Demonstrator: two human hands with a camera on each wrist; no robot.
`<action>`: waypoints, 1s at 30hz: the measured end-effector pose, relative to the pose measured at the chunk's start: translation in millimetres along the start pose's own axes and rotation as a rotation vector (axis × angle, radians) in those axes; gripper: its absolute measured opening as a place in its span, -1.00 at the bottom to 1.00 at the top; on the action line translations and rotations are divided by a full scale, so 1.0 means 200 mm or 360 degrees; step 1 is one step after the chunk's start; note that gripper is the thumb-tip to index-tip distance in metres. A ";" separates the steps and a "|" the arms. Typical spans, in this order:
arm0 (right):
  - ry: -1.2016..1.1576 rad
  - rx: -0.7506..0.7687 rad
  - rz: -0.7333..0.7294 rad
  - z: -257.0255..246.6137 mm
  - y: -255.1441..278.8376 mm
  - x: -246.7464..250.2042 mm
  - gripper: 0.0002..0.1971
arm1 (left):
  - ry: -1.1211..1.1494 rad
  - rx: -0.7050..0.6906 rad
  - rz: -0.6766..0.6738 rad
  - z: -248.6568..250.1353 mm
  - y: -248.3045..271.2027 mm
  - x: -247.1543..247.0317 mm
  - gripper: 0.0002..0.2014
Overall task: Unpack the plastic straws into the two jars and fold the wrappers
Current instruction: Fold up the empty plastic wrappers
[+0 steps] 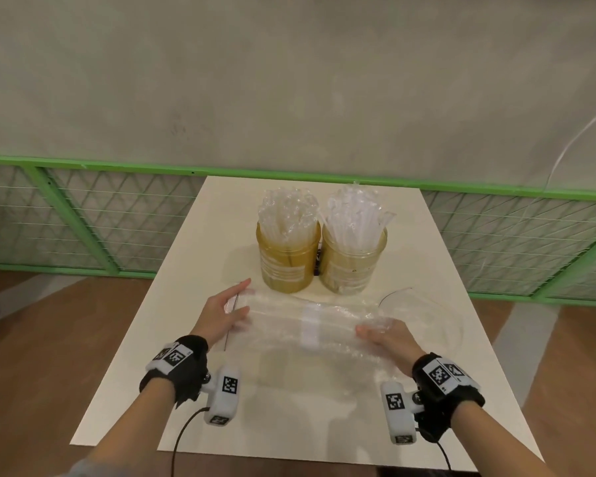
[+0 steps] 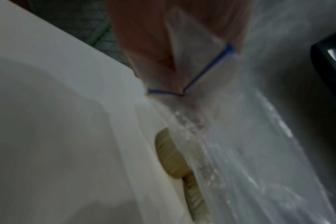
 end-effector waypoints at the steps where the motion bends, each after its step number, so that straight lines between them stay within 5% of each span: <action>1: 0.0005 0.0020 0.0141 0.00 -0.02 0.02 -0.48 | -0.0029 -0.0020 0.0020 0.00 0.00 0.00 -0.47; 4: 0.0077 0.0019 0.0427 0.00 -0.05 0.07 -0.42 | -0.0062 -0.0065 0.0075 -0.01 0.02 -0.01 -0.45; 8: 0.0050 0.0154 0.0515 -0.07 -0.03 0.06 -0.54 | -0.0118 -0.0074 -0.0004 -0.01 0.03 -0.05 -0.43; 11: -0.0460 -0.0171 0.0059 -0.04 -0.04 -0.05 -0.48 | -0.0123 -0.0039 0.0025 -0.01 0.04 -0.05 -0.34; 13: -0.0460 -0.0250 -0.0105 -0.04 -0.02 -0.06 -0.58 | -0.0067 -0.0007 0.0057 0.00 0.04 -0.03 -0.29; 17: 0.0066 0.0095 0.0216 -0.06 -0.04 0.06 -0.72 | 0.0053 0.0061 0.0067 -0.02 0.05 0.01 -0.26; 21: -0.0777 0.0142 0.0456 -0.09 -0.02 0.09 -0.50 | 0.0118 0.0094 0.0269 -0.04 0.05 0.00 -0.24; 24: -0.1214 -0.0088 0.0195 -0.05 0.08 -0.08 -0.33 | 0.0222 0.0072 0.0433 -0.01 0.03 -0.02 -0.22; 27: -0.0950 -0.0097 -0.0208 -0.08 0.18 -0.34 -0.36 | 0.0249 -0.0020 0.0434 0.06 0.05 -0.11 -0.19; 30: -0.0848 0.0060 -0.0211 -0.17 0.19 -0.46 -0.35 | 0.0223 -0.0091 0.0360 0.08 0.09 -0.23 -0.18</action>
Point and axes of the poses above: each hand's wrist, its own y-axis away from the middle knuckle, its own x-axis out of the back of the hand, z = x × y, the point moved 6 cm from there along -y, towards the middle knuckle, and after that the axes turned 9 degrees about z, right-handed, at the moved point
